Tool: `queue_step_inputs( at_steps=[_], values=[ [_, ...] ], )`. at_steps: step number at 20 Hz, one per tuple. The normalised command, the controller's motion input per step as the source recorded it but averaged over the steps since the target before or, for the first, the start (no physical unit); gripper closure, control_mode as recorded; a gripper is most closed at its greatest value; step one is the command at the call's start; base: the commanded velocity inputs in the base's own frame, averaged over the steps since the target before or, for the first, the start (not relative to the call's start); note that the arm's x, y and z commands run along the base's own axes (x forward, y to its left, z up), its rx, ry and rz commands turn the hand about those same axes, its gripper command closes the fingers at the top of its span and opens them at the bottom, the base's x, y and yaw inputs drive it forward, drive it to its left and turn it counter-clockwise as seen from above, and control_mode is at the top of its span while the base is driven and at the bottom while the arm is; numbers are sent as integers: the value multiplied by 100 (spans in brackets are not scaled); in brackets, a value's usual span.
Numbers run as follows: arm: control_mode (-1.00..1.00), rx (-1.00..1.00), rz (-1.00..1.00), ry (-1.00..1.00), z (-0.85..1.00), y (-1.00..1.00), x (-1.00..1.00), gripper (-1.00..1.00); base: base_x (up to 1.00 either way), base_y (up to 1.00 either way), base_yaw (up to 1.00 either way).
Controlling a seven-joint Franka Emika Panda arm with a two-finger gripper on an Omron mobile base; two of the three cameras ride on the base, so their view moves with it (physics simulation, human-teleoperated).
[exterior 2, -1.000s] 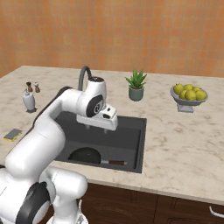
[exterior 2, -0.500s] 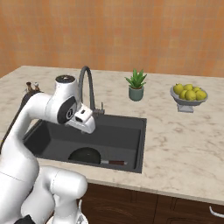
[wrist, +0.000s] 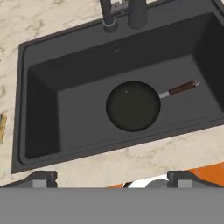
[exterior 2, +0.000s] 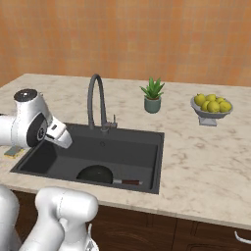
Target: Pick the pan and sponge and place them into the sink. Then turn on the water.
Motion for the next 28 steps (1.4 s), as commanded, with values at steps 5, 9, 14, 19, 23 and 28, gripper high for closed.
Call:
queue_step_inputs(
  at_steps=[5,9,14,19,23,28],
  values=[
    [-100,-2,14,3,15,100,22,-100,0,0,0],
    [-100,0,16,19,0,100,87,-100,0,0,0],
    [-100,0,18,23,-1,100,99,-100,0,0,0],
    [-100,-2,19,24,-9,100,95,-100,0,0,0],
    [-100,-10,4,11,-30,88,56,-100,0,0,0],
    [-100,-10,0,0,-35,33,6,-100,0,0,0]
  ],
)
